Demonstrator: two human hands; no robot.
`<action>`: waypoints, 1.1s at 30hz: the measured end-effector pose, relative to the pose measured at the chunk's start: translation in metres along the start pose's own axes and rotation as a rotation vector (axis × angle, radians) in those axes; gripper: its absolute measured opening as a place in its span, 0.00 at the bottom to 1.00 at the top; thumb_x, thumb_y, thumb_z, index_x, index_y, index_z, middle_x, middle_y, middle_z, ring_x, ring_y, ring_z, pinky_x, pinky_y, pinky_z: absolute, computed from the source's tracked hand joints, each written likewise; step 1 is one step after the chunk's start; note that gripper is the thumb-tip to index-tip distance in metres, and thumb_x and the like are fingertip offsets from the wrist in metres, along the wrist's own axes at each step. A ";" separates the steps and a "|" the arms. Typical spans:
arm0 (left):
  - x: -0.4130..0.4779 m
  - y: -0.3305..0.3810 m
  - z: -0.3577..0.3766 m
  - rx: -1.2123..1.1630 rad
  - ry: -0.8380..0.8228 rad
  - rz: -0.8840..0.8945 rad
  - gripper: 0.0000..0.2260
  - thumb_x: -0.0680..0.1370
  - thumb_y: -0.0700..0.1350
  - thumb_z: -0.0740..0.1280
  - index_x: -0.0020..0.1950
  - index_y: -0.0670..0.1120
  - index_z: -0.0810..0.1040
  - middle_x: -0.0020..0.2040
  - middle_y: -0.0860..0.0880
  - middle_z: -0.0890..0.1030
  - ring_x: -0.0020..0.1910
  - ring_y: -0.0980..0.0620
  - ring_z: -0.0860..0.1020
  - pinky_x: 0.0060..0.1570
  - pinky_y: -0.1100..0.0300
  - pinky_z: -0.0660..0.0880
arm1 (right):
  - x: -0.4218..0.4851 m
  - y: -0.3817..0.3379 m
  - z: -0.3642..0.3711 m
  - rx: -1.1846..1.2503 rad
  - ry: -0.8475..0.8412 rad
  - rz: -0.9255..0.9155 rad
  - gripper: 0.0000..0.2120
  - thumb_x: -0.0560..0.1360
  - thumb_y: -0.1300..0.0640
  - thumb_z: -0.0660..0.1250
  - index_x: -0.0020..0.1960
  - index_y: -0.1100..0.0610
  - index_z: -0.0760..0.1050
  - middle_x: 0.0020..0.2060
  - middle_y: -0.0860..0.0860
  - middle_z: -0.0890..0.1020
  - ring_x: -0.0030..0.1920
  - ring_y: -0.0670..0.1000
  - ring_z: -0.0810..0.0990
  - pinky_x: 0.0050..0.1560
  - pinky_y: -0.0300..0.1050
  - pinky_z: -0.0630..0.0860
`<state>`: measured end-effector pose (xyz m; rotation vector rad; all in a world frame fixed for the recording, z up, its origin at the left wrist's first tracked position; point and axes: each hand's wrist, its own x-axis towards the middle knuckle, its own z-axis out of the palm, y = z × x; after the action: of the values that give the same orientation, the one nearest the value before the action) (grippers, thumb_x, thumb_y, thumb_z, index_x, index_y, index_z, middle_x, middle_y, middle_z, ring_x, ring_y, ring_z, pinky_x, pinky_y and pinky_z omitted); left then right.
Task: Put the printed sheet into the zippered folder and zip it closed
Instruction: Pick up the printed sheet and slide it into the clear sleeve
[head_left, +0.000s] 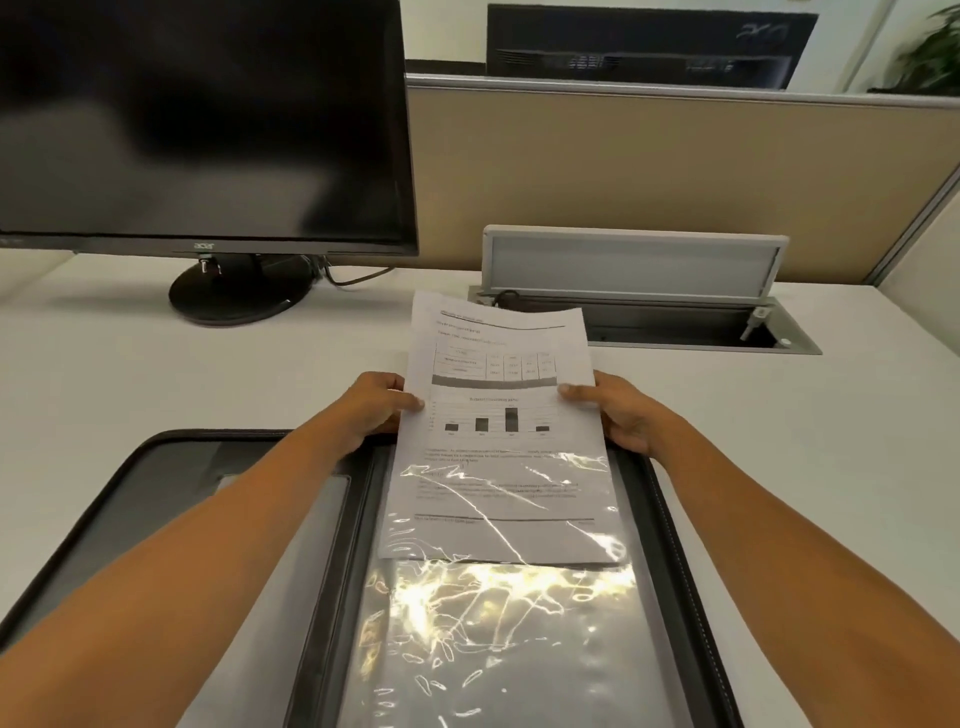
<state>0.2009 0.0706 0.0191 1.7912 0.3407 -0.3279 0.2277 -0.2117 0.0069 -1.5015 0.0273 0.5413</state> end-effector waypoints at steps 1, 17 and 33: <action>-0.001 0.001 -0.004 0.019 -0.044 -0.012 0.04 0.74 0.34 0.67 0.43 0.42 0.74 0.50 0.42 0.80 0.46 0.46 0.79 0.43 0.58 0.77 | 0.001 0.000 0.001 0.026 0.039 -0.011 0.09 0.76 0.58 0.63 0.56 0.55 0.73 0.55 0.54 0.79 0.52 0.54 0.80 0.48 0.49 0.79; 0.000 0.001 -0.014 -0.026 0.147 0.106 0.09 0.74 0.36 0.67 0.54 0.38 0.75 0.42 0.46 0.80 0.36 0.52 0.78 0.28 0.70 0.77 | -0.006 -0.004 -0.004 -0.076 -0.086 0.084 0.08 0.77 0.62 0.59 0.53 0.53 0.73 0.52 0.51 0.80 0.53 0.53 0.79 0.48 0.47 0.80; 0.002 0.006 -0.020 0.194 0.047 0.026 0.06 0.75 0.39 0.67 0.50 0.39 0.76 0.41 0.44 0.78 0.33 0.51 0.76 0.28 0.67 0.75 | 0.009 0.003 0.000 -0.198 0.108 0.081 0.10 0.78 0.61 0.58 0.58 0.58 0.70 0.57 0.56 0.77 0.55 0.56 0.78 0.60 0.57 0.75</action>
<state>0.2060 0.0891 0.0287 1.9943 0.3279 -0.3092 0.2342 -0.2088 0.0006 -1.7280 0.1216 0.5397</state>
